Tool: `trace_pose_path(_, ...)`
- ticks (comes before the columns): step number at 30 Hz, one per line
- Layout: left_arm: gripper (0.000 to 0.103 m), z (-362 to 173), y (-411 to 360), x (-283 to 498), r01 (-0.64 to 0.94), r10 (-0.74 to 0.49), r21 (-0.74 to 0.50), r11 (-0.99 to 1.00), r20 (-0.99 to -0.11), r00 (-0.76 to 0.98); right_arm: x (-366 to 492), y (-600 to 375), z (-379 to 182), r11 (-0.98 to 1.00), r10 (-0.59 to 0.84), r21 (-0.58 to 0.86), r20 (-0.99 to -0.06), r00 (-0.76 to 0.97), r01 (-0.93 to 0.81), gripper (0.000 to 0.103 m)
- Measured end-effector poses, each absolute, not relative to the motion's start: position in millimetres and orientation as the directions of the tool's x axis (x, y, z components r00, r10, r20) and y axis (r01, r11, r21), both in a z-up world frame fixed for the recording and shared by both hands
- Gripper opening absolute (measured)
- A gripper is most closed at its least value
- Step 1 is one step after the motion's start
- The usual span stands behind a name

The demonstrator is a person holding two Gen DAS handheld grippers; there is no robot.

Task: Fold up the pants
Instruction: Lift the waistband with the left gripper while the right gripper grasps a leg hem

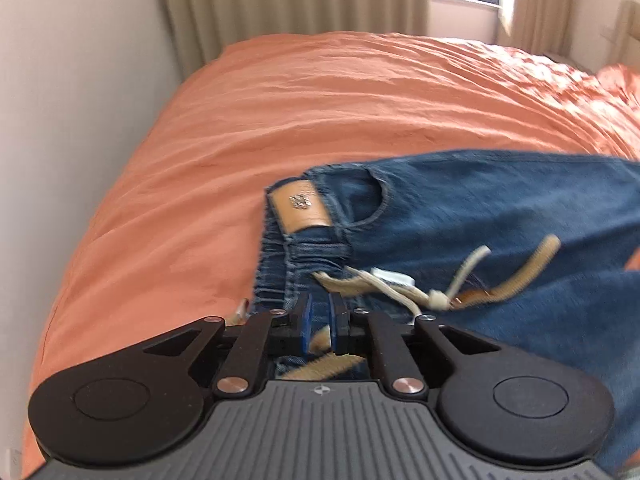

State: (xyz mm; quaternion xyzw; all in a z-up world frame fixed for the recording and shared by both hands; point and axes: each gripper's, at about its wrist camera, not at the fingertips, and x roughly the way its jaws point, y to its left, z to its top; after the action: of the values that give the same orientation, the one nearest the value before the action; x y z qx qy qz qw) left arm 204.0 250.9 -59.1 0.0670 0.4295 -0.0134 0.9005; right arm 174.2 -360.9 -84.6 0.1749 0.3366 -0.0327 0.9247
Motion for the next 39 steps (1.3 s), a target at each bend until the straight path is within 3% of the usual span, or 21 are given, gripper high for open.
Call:
trace_pose_path(5, 0.017, -56, 207, 167, 0.316, -0.029, 0.184, 0.931, -0.825, 0.564, 152, -373, -65, 0.954, 0.062, 0.261, -0.647, 0.760, 0.145, 0.050)
trace_pose_path(9, 0.020, -59, 174, 137, 0.495, -0.053, 0.222, 0.840, -0.874, 0.483, 132, -393, -42, 0.963, 0.070, 0.243, -0.642, 0.763, 0.116, 0.038)
trace_pose_path(13, 0.029, -77, 146, 115, 0.653, -0.007, 0.258, 0.713, -0.927, 0.374, 113, -406, -27, 0.989, -0.005, 0.109, -0.662, 0.749, 0.103, 0.035)
trace_pose_path(16, 0.029, -95, 130, 103, 0.745, 0.040, 0.247, 0.620, -0.958, 0.285, 98, -417, -23, 0.994, -0.045, 0.041, -0.670, 0.741, 0.097, 0.031)
trace_pose_path(18, 0.031, -106, 124, 99, 0.783, 0.058, 0.220, 0.582, -0.971, 0.231, 88, -428, -23, 0.994, -0.057, 0.027, -0.681, 0.730, 0.104, 0.026)
trace_pose_path(25, 0.026, -135, 103, 101, 0.847, 0.141, 0.239, 0.475, -0.971, 0.195, 64, -458, -19, 0.993, -0.110, -0.055, -0.704, 0.702, 0.101, 0.026)
trace_pose_path(29, 0.033, -145, 89, 105, 0.867, 0.180, 0.274, 0.416, -0.959, 0.217, 60, -466, -20, 0.992, -0.108, -0.126, -0.738, 0.666, 0.022, 0.026)
trace_pose_path(34, 0.033, -151, 79, 101, 0.891, 0.236, 0.302, 0.337, -0.944, 0.231, 57, -469, -32, 0.962, -0.105, -0.237, -0.781, 0.616, -0.136, 0.026)
trace_pose_path(36, 0.033, -154, 75, 101, 0.896, 0.258, 0.311, 0.318, -0.938, 0.233, 58, -470, -40, 0.947, -0.107, -0.264, -0.792, 0.601, -0.180, 0.026)
trace_pose_path(39, 0.010, -159, 68, 102, 0.889, 0.280, 0.298, 0.348, -0.938, 0.205, 60, -470, -53, 0.914, -0.111, -0.315, -0.802, 0.588, -0.256, 0.026)
